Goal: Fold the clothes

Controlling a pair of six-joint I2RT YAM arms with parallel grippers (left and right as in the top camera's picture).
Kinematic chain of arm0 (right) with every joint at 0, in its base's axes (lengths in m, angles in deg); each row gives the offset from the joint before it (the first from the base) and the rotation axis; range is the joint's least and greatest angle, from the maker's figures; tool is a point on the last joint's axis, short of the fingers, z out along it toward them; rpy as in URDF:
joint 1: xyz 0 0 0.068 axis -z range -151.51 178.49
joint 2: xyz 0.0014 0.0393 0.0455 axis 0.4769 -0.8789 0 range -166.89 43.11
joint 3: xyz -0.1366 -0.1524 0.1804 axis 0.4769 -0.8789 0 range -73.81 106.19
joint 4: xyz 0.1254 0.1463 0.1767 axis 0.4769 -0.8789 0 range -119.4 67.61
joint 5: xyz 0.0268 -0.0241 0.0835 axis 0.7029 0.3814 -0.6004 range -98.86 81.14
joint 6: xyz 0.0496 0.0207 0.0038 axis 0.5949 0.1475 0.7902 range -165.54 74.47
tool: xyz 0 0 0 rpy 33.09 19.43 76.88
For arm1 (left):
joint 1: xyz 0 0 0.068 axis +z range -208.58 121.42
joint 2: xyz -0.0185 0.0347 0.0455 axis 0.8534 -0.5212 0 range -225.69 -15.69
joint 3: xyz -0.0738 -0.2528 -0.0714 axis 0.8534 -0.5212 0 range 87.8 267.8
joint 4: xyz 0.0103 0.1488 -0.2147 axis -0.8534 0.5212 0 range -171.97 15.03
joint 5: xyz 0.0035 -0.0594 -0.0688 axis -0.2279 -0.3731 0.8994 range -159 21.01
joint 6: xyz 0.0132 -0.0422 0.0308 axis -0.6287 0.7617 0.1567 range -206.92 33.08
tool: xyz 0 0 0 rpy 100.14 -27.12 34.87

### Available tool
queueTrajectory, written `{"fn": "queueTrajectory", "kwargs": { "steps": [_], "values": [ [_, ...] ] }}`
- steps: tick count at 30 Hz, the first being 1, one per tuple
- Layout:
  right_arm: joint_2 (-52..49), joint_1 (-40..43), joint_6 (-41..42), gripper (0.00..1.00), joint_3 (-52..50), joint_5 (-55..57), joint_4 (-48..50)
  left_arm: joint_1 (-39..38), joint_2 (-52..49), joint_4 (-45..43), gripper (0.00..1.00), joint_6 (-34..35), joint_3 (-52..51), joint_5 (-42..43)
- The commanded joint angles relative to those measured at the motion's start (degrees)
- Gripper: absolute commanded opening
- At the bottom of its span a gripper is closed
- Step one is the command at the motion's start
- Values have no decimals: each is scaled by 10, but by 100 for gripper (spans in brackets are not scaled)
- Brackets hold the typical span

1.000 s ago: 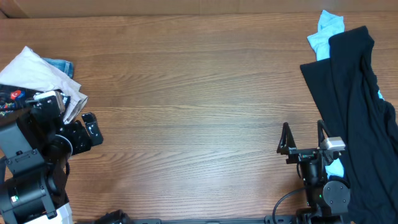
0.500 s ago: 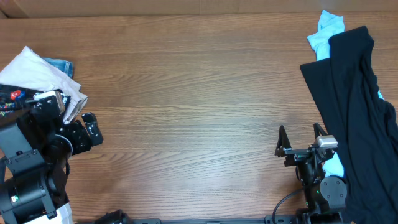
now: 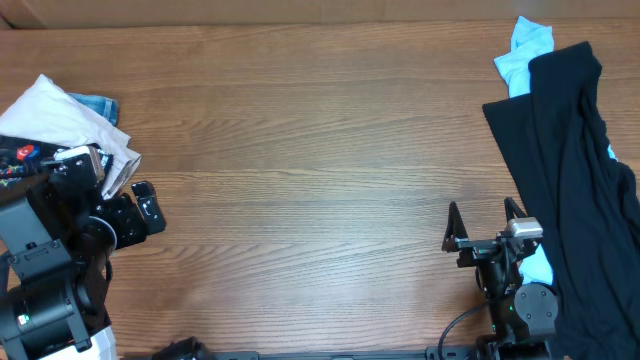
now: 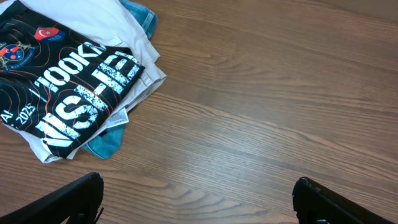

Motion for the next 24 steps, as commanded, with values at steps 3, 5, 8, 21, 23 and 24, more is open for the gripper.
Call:
{"fn": "queueTrajectory", "kwargs": {
  "steps": [3,5,8,21,23,24],
  "values": [
    [6,-2,-2,100,-6,-3,3,-62,1,0,100,-11,-2,-3],
    [6,-2,-2,100,-6,-3,3,-97,4,0,100,-11,-2,-3],
    [6,-2,-2,100,-6,-3,3,-148,10,0,100,-11,-2,-3],
    [6,-2,-2,100,-6,-3,3,-166,147,-5,100,-11,-131,-1],
    [6,-2,-2,100,-6,-3,3,-169,184,-46,100,-11,-199,3],
    [6,-2,-2,100,-6,-3,3,-169,198,-69,100,-10,-225,4]
  ]
}}
